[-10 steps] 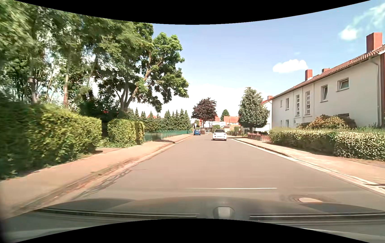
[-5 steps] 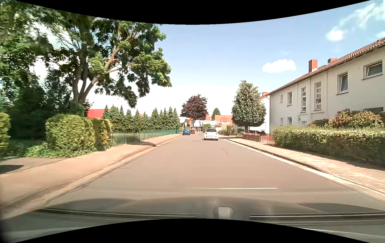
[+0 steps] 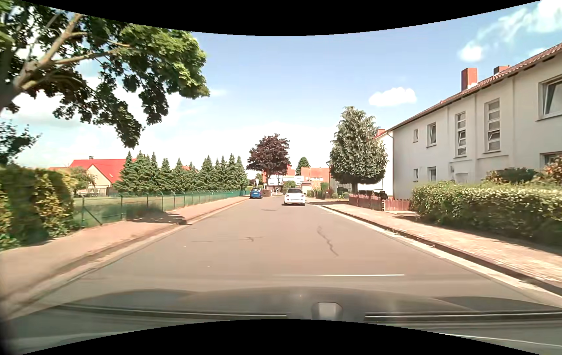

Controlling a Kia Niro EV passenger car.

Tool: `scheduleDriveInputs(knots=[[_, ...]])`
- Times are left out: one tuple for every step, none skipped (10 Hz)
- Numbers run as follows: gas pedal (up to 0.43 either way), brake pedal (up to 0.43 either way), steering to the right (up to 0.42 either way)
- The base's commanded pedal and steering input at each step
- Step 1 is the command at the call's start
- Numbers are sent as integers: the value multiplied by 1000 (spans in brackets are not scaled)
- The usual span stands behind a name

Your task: Follow the waypoints while adhering to traffic rules and regulations

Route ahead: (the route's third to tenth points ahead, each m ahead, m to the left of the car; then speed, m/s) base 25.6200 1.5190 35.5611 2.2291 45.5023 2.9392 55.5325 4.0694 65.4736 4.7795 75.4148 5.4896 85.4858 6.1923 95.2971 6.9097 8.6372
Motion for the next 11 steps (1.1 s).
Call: scheduleDriveInputs(knots=[[118, 6, 28], [130, 6, 18], [130, 6, 9], [130, 6, 4], [130, 6, 1], [130, 6, -5], [130, 6, -8], [130, 6, -12], [130, 6, -14], [130, 6, -13], [130, 6, -14]])
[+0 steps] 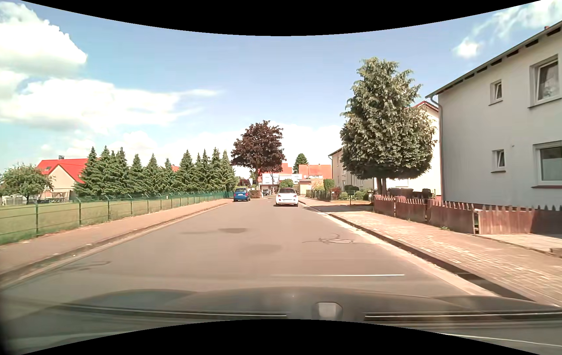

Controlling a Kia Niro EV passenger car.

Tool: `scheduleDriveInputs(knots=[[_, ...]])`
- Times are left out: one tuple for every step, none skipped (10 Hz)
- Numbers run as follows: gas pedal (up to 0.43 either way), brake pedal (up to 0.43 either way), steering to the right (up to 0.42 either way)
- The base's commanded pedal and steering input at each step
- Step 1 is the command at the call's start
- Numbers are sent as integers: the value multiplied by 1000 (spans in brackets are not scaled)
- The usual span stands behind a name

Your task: Follow the waypoints while adhering to traffic rules and regulations

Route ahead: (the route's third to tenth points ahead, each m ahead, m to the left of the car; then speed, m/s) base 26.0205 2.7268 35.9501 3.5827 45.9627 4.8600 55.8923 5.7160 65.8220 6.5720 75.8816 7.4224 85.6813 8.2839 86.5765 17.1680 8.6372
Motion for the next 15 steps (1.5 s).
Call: scheduleDriveInputs(knots=[[130, 6, -14], [118, 6, -14], [110, 6, -15], [79, 6, -16], [47, 6, -16], [0, 6, -16], [0, 6, -16], [0, 6, -16], [0, 6, -16], [0, 6, -14], [0, 6, -14], [0, 6, -14], [0, 6, -13], [47, 6, -13], [59, 6, -12]])
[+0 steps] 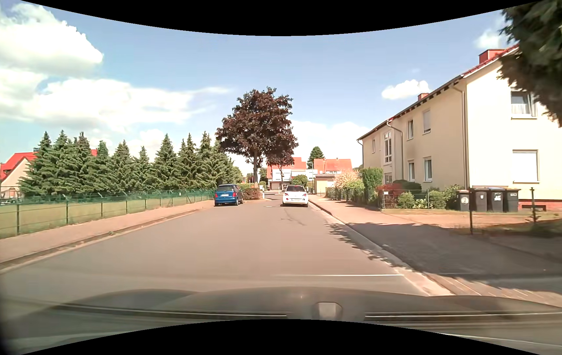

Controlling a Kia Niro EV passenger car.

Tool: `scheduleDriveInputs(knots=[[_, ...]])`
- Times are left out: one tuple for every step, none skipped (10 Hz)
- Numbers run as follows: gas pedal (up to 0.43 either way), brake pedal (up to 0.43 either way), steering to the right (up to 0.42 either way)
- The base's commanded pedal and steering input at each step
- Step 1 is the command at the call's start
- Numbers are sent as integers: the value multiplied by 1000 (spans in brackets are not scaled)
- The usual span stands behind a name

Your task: Follow the waypoints while adhering to traffic rules and regulations

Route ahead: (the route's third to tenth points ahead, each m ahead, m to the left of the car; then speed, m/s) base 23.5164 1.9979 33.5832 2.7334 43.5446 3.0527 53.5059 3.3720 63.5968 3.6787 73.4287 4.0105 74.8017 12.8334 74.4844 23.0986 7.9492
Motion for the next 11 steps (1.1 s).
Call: scheduleDriveInputs(knots=[[59, 6, -12], [59, 6, -12], [79, 6, -11], [79, 6, -8], [79, 6, -7], [79, 6, -7], [79, 6, -6], [79, 6, -6], [79, 6, -5], [79, 6, -5], [79, 6, -5]])
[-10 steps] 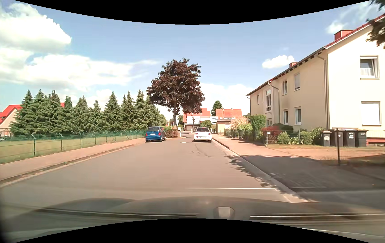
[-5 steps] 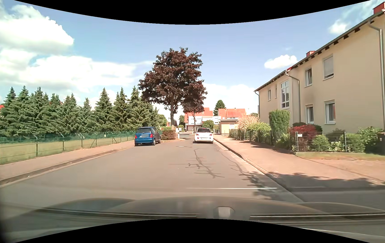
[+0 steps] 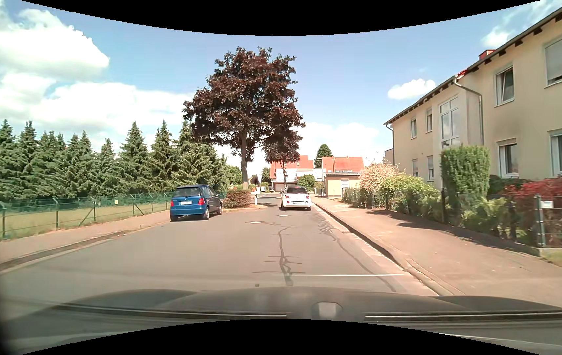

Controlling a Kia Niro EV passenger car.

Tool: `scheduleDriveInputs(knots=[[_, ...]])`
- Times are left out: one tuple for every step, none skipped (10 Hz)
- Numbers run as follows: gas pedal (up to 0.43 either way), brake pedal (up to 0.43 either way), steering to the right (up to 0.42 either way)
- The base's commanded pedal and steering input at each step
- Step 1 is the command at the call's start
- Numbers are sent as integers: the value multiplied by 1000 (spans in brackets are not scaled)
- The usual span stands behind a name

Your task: Follow the waypoints while adhering to traffic rules and regulations

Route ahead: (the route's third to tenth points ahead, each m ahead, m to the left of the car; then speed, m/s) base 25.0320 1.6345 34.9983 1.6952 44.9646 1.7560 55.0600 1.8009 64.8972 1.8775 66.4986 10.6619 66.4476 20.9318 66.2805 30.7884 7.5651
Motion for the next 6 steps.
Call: scheduleDriveInputs(knots=[[79, 6, -5], [79, 6, -5], [79, 6, -5], [79, 6, -5], [79, 6, -5], [79, 6, -5]])
